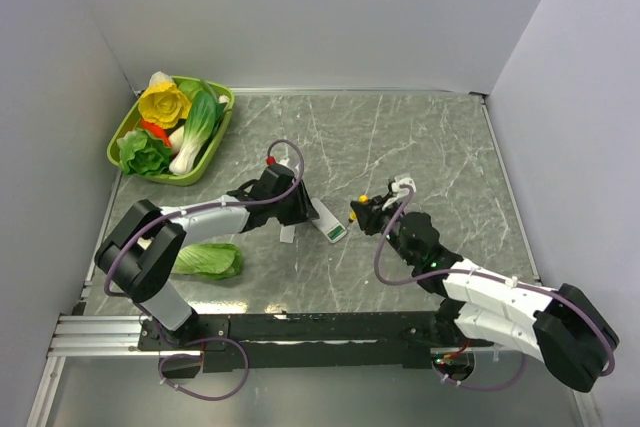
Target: Unload the batteries from the remote control
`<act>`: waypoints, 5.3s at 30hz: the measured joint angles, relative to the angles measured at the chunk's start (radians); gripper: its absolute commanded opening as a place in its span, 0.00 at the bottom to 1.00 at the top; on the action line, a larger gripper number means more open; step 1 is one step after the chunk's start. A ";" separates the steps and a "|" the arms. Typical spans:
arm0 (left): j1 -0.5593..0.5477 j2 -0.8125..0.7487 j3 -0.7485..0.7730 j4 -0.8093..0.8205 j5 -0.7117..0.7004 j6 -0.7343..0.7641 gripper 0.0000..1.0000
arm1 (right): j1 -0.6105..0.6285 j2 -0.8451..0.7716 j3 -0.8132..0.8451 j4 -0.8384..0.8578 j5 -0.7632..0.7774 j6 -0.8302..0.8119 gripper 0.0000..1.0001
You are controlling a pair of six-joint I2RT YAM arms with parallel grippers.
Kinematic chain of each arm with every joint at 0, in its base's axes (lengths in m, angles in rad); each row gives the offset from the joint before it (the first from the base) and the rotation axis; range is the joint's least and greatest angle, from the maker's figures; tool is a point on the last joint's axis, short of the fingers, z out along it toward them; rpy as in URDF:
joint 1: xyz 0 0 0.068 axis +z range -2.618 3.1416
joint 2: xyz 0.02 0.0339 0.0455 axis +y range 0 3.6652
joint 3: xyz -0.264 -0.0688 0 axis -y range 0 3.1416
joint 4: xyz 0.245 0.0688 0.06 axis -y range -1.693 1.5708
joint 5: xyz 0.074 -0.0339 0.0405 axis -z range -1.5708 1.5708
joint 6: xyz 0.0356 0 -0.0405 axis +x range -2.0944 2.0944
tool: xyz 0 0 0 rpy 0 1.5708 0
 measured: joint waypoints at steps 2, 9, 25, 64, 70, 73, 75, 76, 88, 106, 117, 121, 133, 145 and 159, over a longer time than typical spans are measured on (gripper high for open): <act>0.000 0.000 0.000 -0.011 -0.013 0.000 0.49 | -0.025 0.023 0.026 -0.006 0.000 -0.003 0.00; 0.000 0.007 -0.043 0.036 -0.028 -0.001 0.53 | -0.071 0.106 0.084 -0.054 0.004 -0.024 0.00; 0.000 0.105 0.005 0.069 -0.023 0.043 0.49 | -0.102 0.278 0.103 0.036 -0.085 -0.011 0.00; 0.000 0.176 0.032 0.164 0.106 0.140 0.39 | -0.091 0.138 0.052 0.099 -0.219 -0.039 0.00; 0.000 0.177 0.032 0.163 0.105 0.140 0.38 | -0.091 0.187 0.043 0.166 -0.255 -0.089 0.00; 0.000 0.177 0.031 0.164 0.106 0.139 0.37 | -0.091 0.211 0.042 0.177 -0.277 -0.106 0.00; 0.000 0.178 0.028 0.171 0.106 0.139 0.37 | -0.091 0.214 0.040 0.184 -0.303 -0.130 0.00; 0.000 0.178 0.027 0.172 0.107 0.139 0.37 | -0.091 0.214 0.040 0.187 -0.317 -0.144 0.00; 0.000 0.178 0.027 0.171 0.109 0.140 0.36 | -0.091 0.238 0.042 0.155 -0.457 -0.272 0.00; 0.002 0.184 0.033 0.174 0.124 0.164 0.34 | -0.091 0.270 0.051 0.176 -0.563 -0.391 0.00; 0.006 0.194 0.044 0.174 0.139 0.178 0.34 | -0.091 0.267 0.053 0.168 -0.611 -0.453 0.00; 0.007 0.196 0.045 0.175 0.142 0.178 0.33 | -0.091 0.252 0.052 0.153 -0.613 -0.465 0.00; 0.008 0.199 0.046 0.182 0.148 0.177 0.32 | -0.092 0.251 0.054 0.153 -0.614 -0.472 0.00; 0.008 0.199 0.046 0.185 0.148 0.177 0.31 | -0.094 0.272 0.060 0.170 -0.602 -0.485 0.00; 0.008 0.202 0.046 0.192 0.150 0.177 0.31 | -0.080 0.267 0.104 0.066 -0.595 -0.524 0.00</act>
